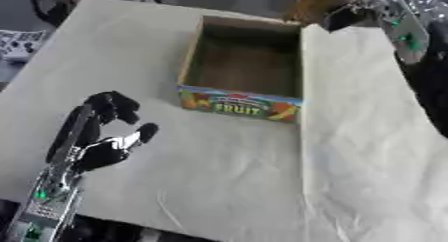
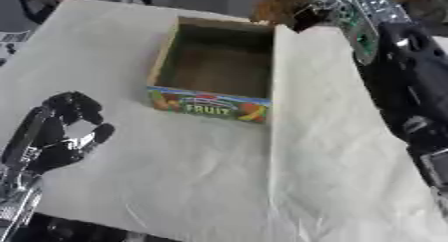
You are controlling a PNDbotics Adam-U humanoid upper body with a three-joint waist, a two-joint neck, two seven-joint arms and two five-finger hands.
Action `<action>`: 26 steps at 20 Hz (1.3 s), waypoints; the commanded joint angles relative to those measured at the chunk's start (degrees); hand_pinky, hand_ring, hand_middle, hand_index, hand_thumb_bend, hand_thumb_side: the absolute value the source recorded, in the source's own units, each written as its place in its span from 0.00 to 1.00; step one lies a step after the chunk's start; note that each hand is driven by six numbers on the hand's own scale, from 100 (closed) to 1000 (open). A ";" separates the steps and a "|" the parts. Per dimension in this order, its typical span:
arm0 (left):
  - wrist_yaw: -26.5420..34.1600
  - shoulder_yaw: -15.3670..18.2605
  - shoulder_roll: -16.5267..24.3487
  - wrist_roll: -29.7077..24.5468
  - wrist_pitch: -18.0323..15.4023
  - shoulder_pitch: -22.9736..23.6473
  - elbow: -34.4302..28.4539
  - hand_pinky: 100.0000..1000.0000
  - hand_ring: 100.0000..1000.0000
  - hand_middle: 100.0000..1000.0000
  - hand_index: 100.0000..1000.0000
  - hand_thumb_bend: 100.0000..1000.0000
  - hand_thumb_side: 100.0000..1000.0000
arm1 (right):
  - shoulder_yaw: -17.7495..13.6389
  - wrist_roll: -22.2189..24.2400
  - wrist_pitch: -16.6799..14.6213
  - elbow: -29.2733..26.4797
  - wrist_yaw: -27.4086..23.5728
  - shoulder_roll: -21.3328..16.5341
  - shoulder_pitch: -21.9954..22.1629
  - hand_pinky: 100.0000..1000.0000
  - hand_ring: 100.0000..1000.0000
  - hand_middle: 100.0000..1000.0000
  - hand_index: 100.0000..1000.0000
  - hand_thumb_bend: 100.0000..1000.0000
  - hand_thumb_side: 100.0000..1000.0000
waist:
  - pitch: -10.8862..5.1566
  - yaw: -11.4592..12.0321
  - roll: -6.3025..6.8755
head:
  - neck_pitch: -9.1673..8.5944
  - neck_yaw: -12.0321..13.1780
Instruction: Pick up objects on the table and place them in the box.
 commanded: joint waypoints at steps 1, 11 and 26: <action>0.16 -0.17 0.18 -0.36 -0.15 -0.47 -0.68 0.51 0.47 0.48 0.55 0.63 0.29 | 0.51 0.48 -1.06 -0.28 1.23 1.60 -2.11 0.66 0.54 0.25 0.39 0.00 0.00 | -1.19 0.32 0.29 | 0.33 -0.51; 0.40 -0.47 -0.21 -0.70 -0.17 -0.68 -0.74 0.51 0.47 0.48 0.55 0.63 0.29 | 1.37 1.56 -2.02 3.98 2.80 7.97 -1.40 0.65 0.54 0.25 0.40 0.00 0.00 | -1.12 1.27 0.68 | 0.33 -1.72; 0.52 -0.53 -0.50 -0.79 -0.15 -1.06 -0.91 0.51 0.47 0.48 0.55 0.63 0.29 | 0.22 0.84 -2.43 12.91 6.06 13.89 2.04 0.65 0.56 0.28 0.45 0.00 0.00 | -0.64 1.85 0.97 | 0.33 -2.19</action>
